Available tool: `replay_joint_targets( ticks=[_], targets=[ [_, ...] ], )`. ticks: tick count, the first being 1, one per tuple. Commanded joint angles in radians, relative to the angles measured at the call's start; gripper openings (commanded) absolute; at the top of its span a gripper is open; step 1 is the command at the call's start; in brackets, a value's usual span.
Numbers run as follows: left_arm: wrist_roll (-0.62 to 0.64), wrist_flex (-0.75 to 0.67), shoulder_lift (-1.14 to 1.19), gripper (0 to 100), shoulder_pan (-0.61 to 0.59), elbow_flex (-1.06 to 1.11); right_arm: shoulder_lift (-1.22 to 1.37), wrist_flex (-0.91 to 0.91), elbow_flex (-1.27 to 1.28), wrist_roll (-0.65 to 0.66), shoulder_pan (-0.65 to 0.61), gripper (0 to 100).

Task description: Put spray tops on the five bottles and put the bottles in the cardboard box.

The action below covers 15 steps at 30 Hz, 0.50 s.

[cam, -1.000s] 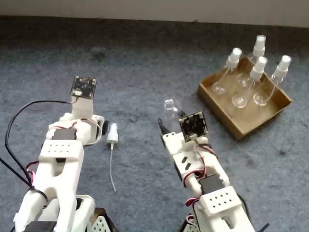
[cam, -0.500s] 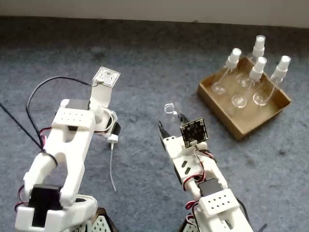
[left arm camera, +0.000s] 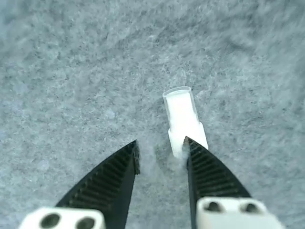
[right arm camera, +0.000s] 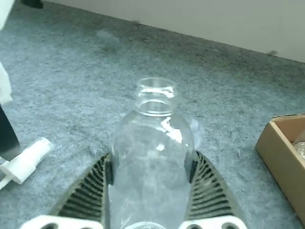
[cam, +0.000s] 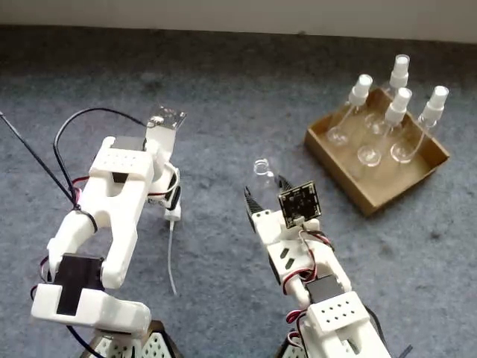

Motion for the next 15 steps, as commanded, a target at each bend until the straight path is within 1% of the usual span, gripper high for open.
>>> replay_joint_targets(
  ticks=[1,4,8,11,15],
  targets=[
    [0.020,0.012,-0.005,11,0.053,-0.045,-0.024,-0.030,0.012,-0.002,-0.002,0.9],
    [0.021,0.014,-0.010,14,0.084,-0.047,-0.024,-0.030,0.012,0.000,-0.002,0.9],
    [0.071,0.018,-0.028,18,0.059,-0.054,-0.024,-0.028,0.012,0.000,-0.001,0.9],
    [0.078,0.017,-0.054,18,0.048,-0.045,-0.024,-0.028,0.012,0.000,-0.001,0.9],
    [0.078,0.009,-0.035,18,0.087,0.007,-0.024,-0.027,0.013,0.000,-0.001,0.9]
  ],
)
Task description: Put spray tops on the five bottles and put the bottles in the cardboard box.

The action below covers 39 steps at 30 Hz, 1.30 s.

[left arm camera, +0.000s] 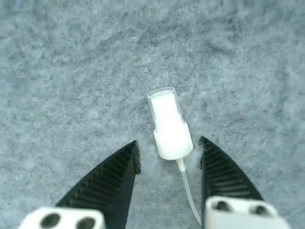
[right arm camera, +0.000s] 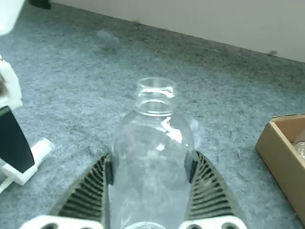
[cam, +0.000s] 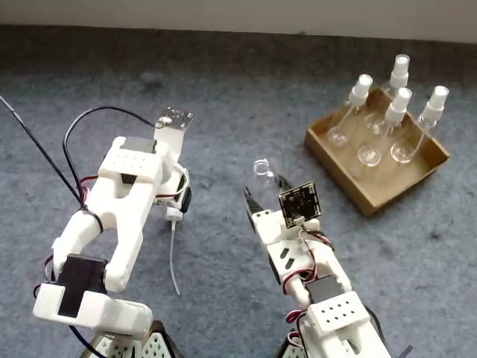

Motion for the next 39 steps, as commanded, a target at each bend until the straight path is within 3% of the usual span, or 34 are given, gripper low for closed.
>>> replay_joint_targets(
  ticks=[1,17,23,33,39],
  targets=[
    [0.011,-0.017,-0.021,18,0.038,0.007,-0.024,-0.025,0.013,0.000,-0.001,0.9],
    [0.103,-0.101,0.084,18,0.039,0.002,-0.024,-0.030,0.062,0.000,-0.002,0.9],
    [0.109,-0.098,0.087,3,0.038,0.004,-0.024,-0.030,0.062,-0.002,-0.002,0.9],
    [0.109,-0.098,0.076,4,0.038,-0.012,-0.024,-0.030,0.062,-0.003,-0.007,0.9],
    [0.107,0.037,0.076,4,0.047,-0.186,-0.024,-0.030,0.064,-0.005,-0.008,0.9]
  ],
)
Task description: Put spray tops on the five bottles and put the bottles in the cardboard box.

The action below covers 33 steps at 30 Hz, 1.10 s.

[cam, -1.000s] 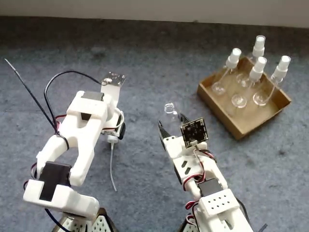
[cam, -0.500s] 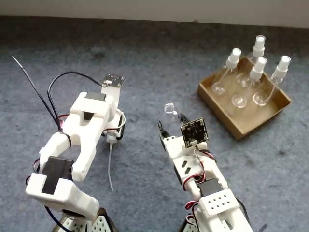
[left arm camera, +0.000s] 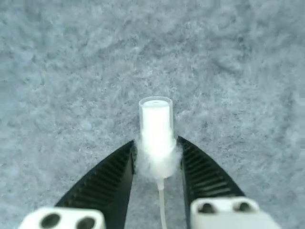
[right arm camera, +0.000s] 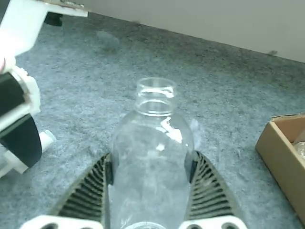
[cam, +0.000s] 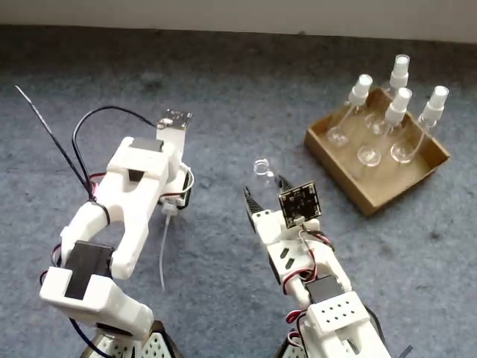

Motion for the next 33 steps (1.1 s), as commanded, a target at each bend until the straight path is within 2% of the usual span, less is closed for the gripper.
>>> replay_joint_targets(
  ticks=[1,11,13,16,21,26,33],
  targets=[
    [0.008,0.107,-0.018,4,0.031,-0.163,-0.024,-0.030,0.054,-0.005,-0.008,0.9],
    [0.005,0.267,-0.016,4,0.042,-0.472,-0.024,-0.033,0.054,-0.008,-0.015,0.9],
    [0.006,0.281,-0.018,4,0.061,-0.518,-0.024,-0.084,0.056,-0.008,-0.033,0.9],
    [0.005,0.284,-0.018,3,0.117,-0.572,-0.016,-0.229,0.127,-0.008,-0.054,0.9],
    [0.002,0.281,-0.018,3,0.225,-0.656,-0.024,-0.245,0.179,-0.009,-0.053,0.9],
    [0.000,0.278,-0.062,3,0.171,-0.731,-0.024,-0.249,0.179,-0.012,-0.051,0.9],
    [0.000,0.229,-0.286,4,0.176,-0.727,-0.024,-0.249,0.179,-0.183,-0.051,0.9]
  ],
)
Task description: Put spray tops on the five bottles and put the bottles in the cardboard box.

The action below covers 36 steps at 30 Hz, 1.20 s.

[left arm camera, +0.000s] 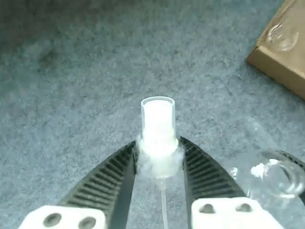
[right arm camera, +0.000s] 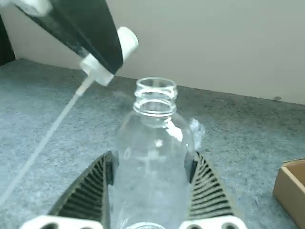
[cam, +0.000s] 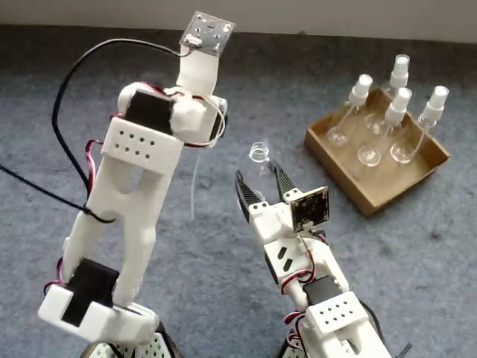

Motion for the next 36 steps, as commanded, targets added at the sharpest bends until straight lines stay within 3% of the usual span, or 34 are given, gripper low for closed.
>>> replay_joint_targets(
  ticks=[1,8,14,18,27,36],
  targets=[
    [0.002,-0.057,-0.140,4,-0.001,-0.053,-0.024,-0.036,0.177,-0.044,-0.012,0.9],
    [0.000,-0.166,-0.245,3,0.042,-0.053,-0.024,-0.036,0.177,-0.041,-0.012,0.9],
    [0.000,-0.176,-0.337,3,0.116,-0.051,-0.024,-0.030,0.177,0.183,-0.012,0.9],
    [0.000,-0.199,-0.426,3,0.183,0.056,-0.024,-0.028,0.177,0.192,-0.016,0.9],
    [-0.129,-0.747,-0.763,3,0.216,0.607,-0.024,-0.028,0.177,0.192,-0.016,0.9],
    [-0.028,-1.135,-0.958,3,0.216,0.944,-0.021,-0.027,0.177,0.192,-0.016,0.9]
  ],
)
